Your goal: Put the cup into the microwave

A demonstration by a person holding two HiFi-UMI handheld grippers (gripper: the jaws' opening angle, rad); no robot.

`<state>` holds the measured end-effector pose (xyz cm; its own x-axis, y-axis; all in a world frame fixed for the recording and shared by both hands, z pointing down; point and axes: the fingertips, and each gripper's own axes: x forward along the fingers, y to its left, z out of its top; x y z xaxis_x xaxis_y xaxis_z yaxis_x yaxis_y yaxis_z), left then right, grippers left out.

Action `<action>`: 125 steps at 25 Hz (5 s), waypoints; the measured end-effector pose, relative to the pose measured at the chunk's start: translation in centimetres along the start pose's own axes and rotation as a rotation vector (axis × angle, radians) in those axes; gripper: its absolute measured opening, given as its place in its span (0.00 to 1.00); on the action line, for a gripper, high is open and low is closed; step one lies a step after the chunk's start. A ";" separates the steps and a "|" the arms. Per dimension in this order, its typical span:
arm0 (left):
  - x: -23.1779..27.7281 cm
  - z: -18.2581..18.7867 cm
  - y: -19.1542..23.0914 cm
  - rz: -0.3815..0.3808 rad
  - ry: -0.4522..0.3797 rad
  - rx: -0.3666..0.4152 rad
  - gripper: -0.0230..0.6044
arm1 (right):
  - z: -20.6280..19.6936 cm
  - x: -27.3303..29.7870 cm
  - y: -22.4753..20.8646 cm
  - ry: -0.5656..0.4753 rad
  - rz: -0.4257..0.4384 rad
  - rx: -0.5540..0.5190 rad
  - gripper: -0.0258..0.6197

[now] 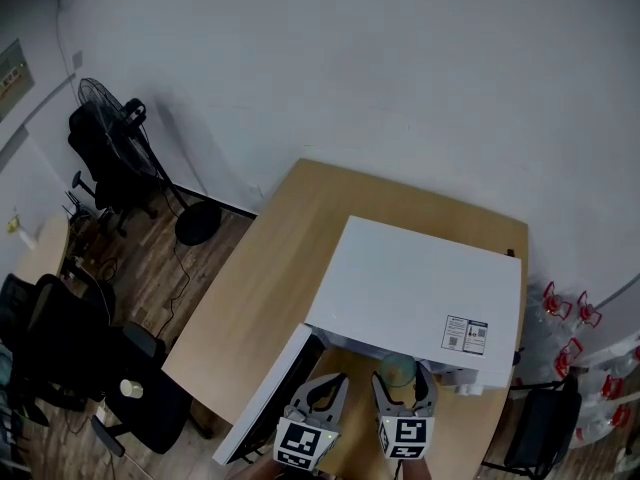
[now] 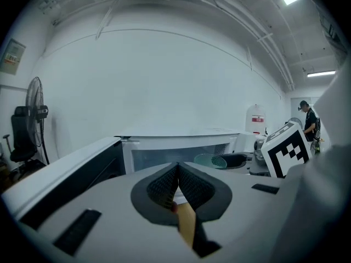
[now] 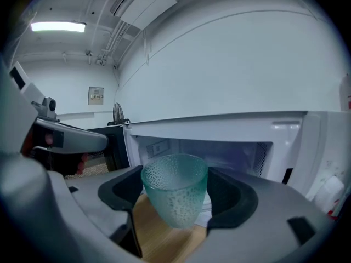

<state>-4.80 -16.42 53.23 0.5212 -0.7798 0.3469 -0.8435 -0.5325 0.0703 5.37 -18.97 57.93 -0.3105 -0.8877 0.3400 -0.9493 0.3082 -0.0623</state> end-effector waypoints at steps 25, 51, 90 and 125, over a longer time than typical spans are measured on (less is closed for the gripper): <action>4.5 -1.8 2.3 0.019 0.075 -0.036 0.07 | -1.6 6.2 -2.3 0.032 0.004 0.041 0.60; 4.3 -2.1 3.1 0.037 0.084 -0.038 0.07 | 0.0 6.6 -2.5 -0.035 -0.017 0.038 0.59; -6.7 2.6 -1.9 -0.017 -0.091 0.041 0.07 | 3.8 -8.1 2.0 -0.143 -0.101 0.003 0.36; -16.8 -0.1 -6.1 -0.042 -0.123 0.075 0.07 | 0.2 -20.2 8.0 -0.126 -0.125 -0.033 0.07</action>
<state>-8.45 -0.04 47.11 0.5717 -0.7884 0.2271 -0.8110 -0.5849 0.0109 4.02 1.39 50.37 -0.1960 -0.9549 0.2232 -0.9793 0.2022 0.0050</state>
